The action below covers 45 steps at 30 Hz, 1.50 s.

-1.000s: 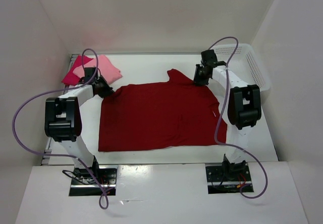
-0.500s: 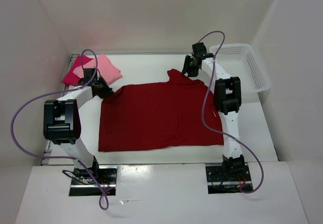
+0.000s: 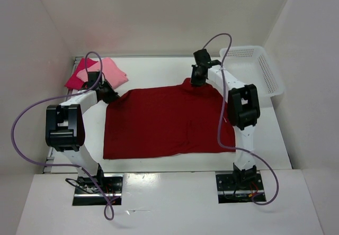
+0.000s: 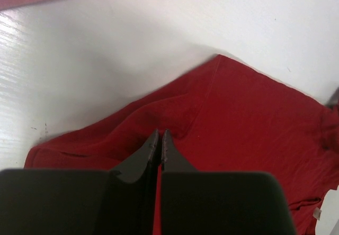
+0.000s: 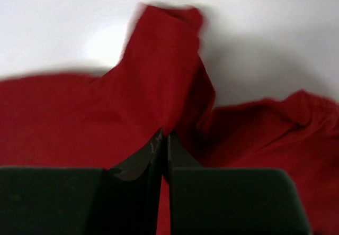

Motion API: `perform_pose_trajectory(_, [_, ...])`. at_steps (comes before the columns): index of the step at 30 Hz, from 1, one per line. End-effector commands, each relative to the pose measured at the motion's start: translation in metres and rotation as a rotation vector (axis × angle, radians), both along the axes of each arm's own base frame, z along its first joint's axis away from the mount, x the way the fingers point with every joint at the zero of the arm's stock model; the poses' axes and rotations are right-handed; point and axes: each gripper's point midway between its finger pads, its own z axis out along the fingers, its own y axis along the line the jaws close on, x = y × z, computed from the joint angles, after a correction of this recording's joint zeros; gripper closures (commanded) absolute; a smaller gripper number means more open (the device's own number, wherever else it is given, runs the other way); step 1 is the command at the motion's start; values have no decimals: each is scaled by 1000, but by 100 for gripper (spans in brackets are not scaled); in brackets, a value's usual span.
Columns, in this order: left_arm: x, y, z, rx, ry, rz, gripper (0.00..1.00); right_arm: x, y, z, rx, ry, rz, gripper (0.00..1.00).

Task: Fold and stack the t-shirts
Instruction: Grap the side of the flattened tshirt furthest away from the robot with both arms

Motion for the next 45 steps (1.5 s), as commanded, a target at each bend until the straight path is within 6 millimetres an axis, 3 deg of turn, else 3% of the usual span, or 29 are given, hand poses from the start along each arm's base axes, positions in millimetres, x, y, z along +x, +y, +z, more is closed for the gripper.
perform_pose_trajectory(1, [5, -1, 17, -12, -58, 3, 99, -37, 24, 72, -60, -162, -25, 90])
perform_pose_trajectory(2, [2, -3, 17, -19, -57, -3, 99, -66, 32, 48, -59, -101, -20, 86])
perform_pose_trajectory(3, [4, -3, 18, -18, -66, -3, 99, -76, 35, 45, -43, -102, -26, 84])
perform_pose_trajectory(4, [1, -3, 15, -25, -56, 3, 99, -98, 27, 30, -30, -58, -56, 83])
perform_pose_trajectory(5, [1, -3, 15, -25, -56, 3, 99, -112, 32, 23, -9, -35, -43, 80])
perform_pose_trajectory(6, [1, -3, 19, -24, -65, 3, 99, -119, 35, 19, 20, -32, -40, 71])
perform_pose_trajectory(7, [1, -3, 19, -24, -65, 3, 99, -127, 33, 22, 43, -33, -44, 66])
perform_pose_trajectory(8, [1, -3, 19, -24, -65, 3, 99, -144, 27, 6, 34, 7, -37, 62])
perform_pose_trajectory(12, [-4, -2, 23, -12, -64, 3, 99, -161, 20, 24, 34, -13, 1, 55])
perform_pose_trajectory(14, [-4, 0, 27, -4, -76, 9, 99, -159, 9, 48, 37, -52, -4, 55])
perform_pose_trajectory(16, [-7, 0, 27, -4, -75, 9, 99, -144, -2, 74, 84, -104, -31, 66])
perform_pose_trajectory(19, [-9, -2, 27, -11, -75, 3, 99, -126, -3, 86, 133, -129, -22, 89])
perform_pose_trajectory(21, [-10, -2, 26, -17, -75, 9, 99, -115, 7, 70, 144, -98, 5, 89])
perform_pose_trajectory(22, [-10, -2, 26, -17, -75, 9, 99, -105, 13, 74, 157, -115, 26, 85])
perform_pose_trajectory(23, [-10, -2, 26, -17, -75, 9, 99, -102, 23, 57, 178, -63, 52, 79])
perform_pose_trajectory(24, [-10, -2, 26, -17, -75, 9, 99, -98, 29, 54, 184, -55, 93, 72])
perform_pose_trajectory(25, [-10, -2, 26, -17, -75, 9, 99, -85, 39, 63, 213, -79, 112, 61])
perform_pose_trajectory(26, [-10, -2, 26, -17, -75, 9, 99, -80, 43, 45, 207, -44, 127, 60])
perform_pose_trajectory(27, [-8, -2, 27, -16, -85, 9, 99, -69, 49, 50, 216, -61, 151, 60])
perform_pose_trajectory(33, [-6, -4, 19, -24, -65, 3, 99, -36, 59, 9, 176, -10, 180, 60])
perform_pose_trajectory(35, [-3, -3, 20, -24, -68, 3, 99, -29, 62, 10, 174, -20, 188, 60])
perform_pose_trajectory(45, [2, -1, 15, -17, -57, 11, 100, -14, 54, -5, 102, -28, 173, 54])
